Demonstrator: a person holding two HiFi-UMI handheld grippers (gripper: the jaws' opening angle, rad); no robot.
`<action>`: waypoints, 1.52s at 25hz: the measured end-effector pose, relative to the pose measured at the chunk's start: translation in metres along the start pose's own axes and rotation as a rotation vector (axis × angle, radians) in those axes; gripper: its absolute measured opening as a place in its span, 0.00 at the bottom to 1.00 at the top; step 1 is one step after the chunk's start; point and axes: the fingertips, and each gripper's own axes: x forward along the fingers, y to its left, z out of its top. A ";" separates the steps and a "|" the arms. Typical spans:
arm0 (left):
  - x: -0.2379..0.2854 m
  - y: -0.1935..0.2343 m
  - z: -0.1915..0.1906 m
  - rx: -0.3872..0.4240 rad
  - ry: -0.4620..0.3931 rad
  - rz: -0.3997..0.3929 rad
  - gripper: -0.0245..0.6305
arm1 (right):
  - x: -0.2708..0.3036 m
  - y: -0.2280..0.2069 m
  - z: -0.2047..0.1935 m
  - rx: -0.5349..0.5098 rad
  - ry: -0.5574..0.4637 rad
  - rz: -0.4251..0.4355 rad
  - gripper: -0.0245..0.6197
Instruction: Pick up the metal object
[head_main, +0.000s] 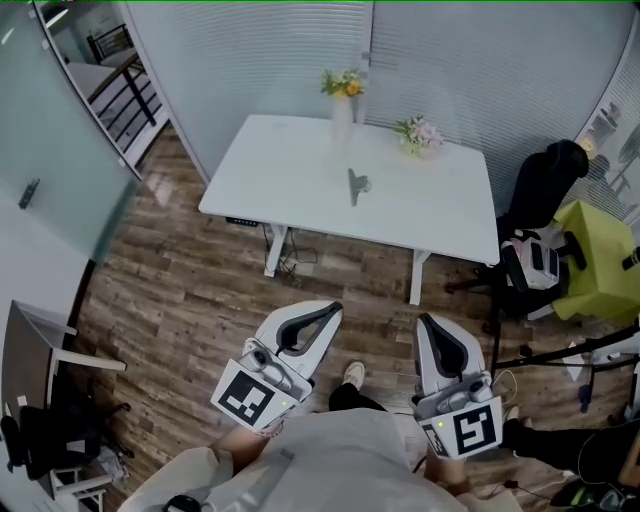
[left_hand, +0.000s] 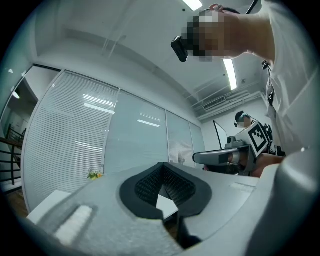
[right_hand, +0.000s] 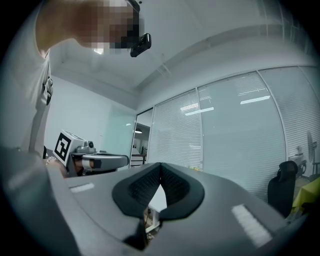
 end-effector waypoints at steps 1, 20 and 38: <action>0.011 0.002 0.000 0.000 0.000 0.000 0.05 | 0.004 -0.011 -0.001 0.002 0.001 0.000 0.05; 0.143 0.042 -0.036 -0.016 0.032 0.024 0.04 | 0.067 -0.134 -0.036 0.021 0.043 0.064 0.05; 0.246 0.200 -0.060 -0.020 0.015 0.032 0.04 | 0.240 -0.209 -0.059 0.005 0.057 0.084 0.05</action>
